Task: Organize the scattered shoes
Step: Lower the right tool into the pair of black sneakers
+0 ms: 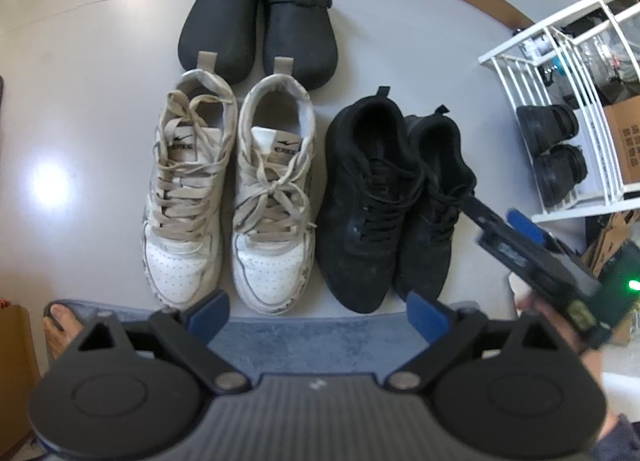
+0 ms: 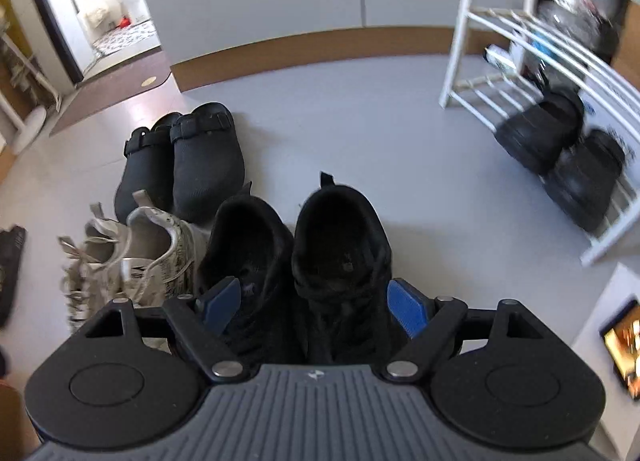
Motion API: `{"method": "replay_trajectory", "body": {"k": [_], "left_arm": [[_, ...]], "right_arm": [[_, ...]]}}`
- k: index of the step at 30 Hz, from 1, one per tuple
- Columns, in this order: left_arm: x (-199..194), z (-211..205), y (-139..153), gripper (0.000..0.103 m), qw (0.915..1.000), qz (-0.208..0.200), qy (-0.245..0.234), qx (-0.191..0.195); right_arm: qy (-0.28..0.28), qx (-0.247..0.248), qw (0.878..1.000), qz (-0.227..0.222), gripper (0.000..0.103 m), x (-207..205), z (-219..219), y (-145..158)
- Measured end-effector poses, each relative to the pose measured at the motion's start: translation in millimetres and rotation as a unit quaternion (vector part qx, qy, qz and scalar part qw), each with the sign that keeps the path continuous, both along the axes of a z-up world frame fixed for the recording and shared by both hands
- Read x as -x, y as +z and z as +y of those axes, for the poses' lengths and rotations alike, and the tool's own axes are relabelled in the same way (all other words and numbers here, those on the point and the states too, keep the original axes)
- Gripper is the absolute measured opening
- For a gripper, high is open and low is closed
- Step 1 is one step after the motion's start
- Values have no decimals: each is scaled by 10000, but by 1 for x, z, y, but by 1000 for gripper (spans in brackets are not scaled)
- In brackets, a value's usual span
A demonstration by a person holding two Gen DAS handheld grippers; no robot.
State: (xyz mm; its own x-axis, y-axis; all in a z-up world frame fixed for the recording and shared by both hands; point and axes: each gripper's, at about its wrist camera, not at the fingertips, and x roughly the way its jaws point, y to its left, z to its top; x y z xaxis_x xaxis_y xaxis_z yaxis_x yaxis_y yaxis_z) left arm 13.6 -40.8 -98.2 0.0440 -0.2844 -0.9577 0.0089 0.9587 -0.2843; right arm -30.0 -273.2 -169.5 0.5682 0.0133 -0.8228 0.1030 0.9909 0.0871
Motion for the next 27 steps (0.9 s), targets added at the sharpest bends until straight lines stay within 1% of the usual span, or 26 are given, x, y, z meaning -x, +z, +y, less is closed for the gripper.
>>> {"method": "replay_trajectory", "body": {"k": [2,7,10,14,16,18,22,24,27], "left_arm": [[-4,-3,-1,97,10000,-17,-28,-17],[-7,-3,-5,97,10000,25,-10,-53],[-6,-2,-8,97,9999,110,45,-7],[-4,-2,-9,97,9998,179,41,22],[-4,-1,-8,97,9998,167,24,48],[-5,-1,-5,97,9999,103,45,29],[-7,-2,-1,97,9999,51,77,70],[-7,-3,-2,97,9999,57,43,76],[-5,-4,-5,97,9998,157,-3,110]], "right_arm": [[-12,26,10000,15,79,-8,1,-11],[-60,-88,9999,27,79,-20,-1,-27],[-221,-307,9993,79,79,-26,-5,-34],[-251,-439,9986,119,78,-40,-1,-45],[-246,-530,9982,147,73,-48,2,-53],[-235,-493,9984,168,67,-52,5,-61],[-279,-384,9988,139,61,-58,7,-72],[-321,-319,9988,196,58,-62,7,-75],[-353,-273,9985,332,57,-69,6,-77]]}}
